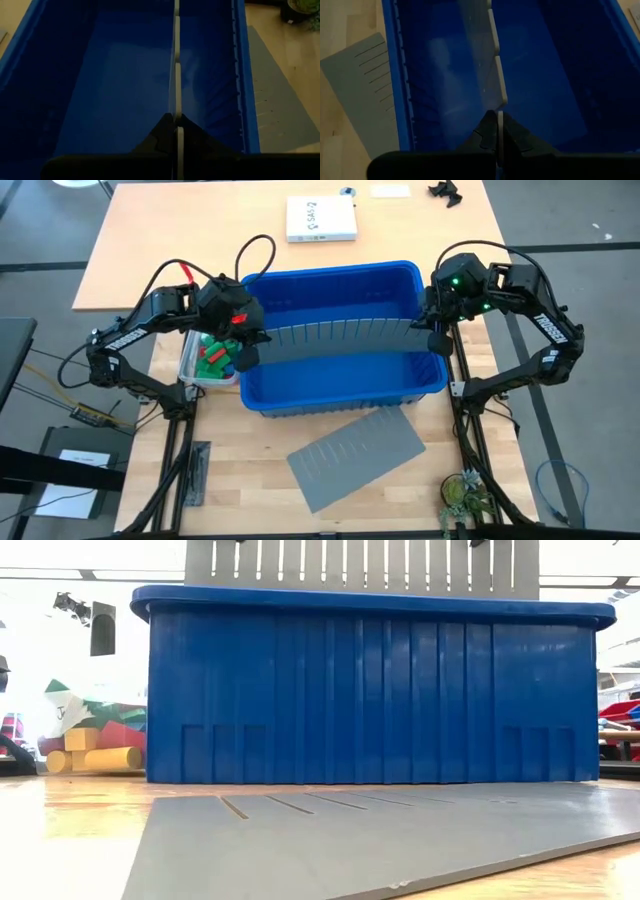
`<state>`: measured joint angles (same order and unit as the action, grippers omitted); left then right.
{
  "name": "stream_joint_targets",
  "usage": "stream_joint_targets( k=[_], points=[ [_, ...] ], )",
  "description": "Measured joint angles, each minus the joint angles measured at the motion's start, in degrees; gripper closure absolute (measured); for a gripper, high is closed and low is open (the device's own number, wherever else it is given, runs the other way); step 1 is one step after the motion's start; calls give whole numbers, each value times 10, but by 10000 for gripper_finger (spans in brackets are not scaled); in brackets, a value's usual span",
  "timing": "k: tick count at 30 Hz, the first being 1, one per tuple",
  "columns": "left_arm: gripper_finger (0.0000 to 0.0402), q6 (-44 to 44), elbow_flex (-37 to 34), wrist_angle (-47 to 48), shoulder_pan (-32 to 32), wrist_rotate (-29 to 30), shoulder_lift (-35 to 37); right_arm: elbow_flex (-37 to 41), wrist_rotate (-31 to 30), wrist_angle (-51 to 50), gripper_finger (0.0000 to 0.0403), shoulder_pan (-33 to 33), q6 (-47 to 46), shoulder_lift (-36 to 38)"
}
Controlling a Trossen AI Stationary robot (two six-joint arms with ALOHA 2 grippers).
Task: Sort blocks
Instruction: Assemble the blue bin using bin divider
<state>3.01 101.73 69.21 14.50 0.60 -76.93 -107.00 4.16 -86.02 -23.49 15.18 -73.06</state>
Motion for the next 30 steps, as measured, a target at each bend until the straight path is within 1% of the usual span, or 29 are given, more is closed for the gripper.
stream_joint_targets(
  k=[5, 10, 14, 18, 20, 23, 27, 30],
  points=[
    [380, 0, 1, -5, 0, 9, 0, 0, 0, 0, 403, 0, 0, 0],
    [380, 8, 11, -7, 0, 9, 0, 0, 2, 0, 403, 0, 0, 0],
    [380, -2, 11, -6, 0, 7, 0, 0, 2, 0, 403, 0, 0, 0],
    [380, -3, 10, -5, 0, -35, 0, 0, 2, 0, 403, 0, 0, 0],
    [380, -4, 5, -5, 0, -47, 1, 0, 2, 0, 403, 0, 0, -1],
    [380, -4, 0, -7, 0, -43, 2, 0, 2, 0, 403, 0, 3, -1],
    [380, 3, -1, -9, 0, -14, 1, 0, 2, 0, 403, 0, 7, -1],
    [380, 4, -1, -9, 0, -13, 1, 0, 2, 0, 403, 0, 8, -1]
  ],
)
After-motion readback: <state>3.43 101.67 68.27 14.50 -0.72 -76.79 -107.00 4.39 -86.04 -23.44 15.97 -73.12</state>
